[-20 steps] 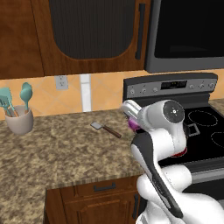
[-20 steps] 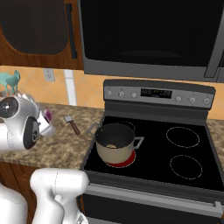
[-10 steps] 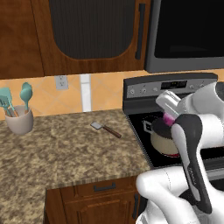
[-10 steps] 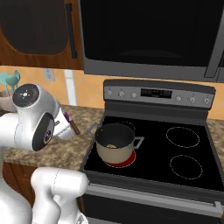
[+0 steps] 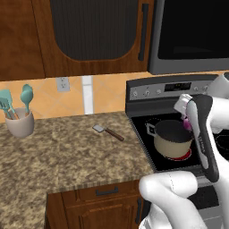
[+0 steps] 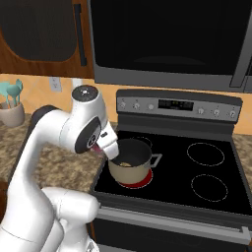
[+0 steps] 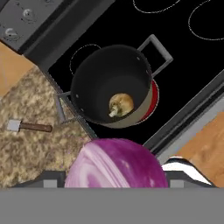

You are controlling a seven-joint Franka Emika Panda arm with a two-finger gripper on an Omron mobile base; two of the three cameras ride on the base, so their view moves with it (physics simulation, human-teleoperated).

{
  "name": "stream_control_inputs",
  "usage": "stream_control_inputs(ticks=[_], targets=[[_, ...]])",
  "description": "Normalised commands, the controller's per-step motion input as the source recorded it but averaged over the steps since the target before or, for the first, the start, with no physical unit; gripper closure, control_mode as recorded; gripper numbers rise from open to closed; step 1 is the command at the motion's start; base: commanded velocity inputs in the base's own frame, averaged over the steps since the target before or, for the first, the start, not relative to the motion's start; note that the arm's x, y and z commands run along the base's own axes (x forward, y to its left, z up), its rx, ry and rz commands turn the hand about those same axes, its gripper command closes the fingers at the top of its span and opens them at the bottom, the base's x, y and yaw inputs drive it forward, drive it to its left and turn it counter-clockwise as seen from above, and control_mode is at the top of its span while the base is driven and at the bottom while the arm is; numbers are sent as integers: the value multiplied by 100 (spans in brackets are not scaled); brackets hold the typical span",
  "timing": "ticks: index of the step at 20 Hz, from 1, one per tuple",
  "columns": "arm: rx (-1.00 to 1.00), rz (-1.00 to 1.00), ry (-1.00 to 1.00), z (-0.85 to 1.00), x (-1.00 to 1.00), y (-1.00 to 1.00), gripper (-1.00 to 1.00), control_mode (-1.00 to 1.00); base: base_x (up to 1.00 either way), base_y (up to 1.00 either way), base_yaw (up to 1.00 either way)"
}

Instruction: Put the onion and onion in the pot. Retrieve the spatula and lightly stir the vegetables in the pot.

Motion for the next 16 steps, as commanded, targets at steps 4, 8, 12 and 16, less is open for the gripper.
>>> stream_control_inputs(ticks=[4,8,12,16], targets=[[-3,0,19,-80,81,-28,100,-100,0,0,0],[0,3,5,-65,83,-16,100,-100,0,0,0],[-2,4,-1,-67,44,-12,100,-100,0,0,0],[-6,7,-12,-57,4,-6,100,-100,0,0,0]])
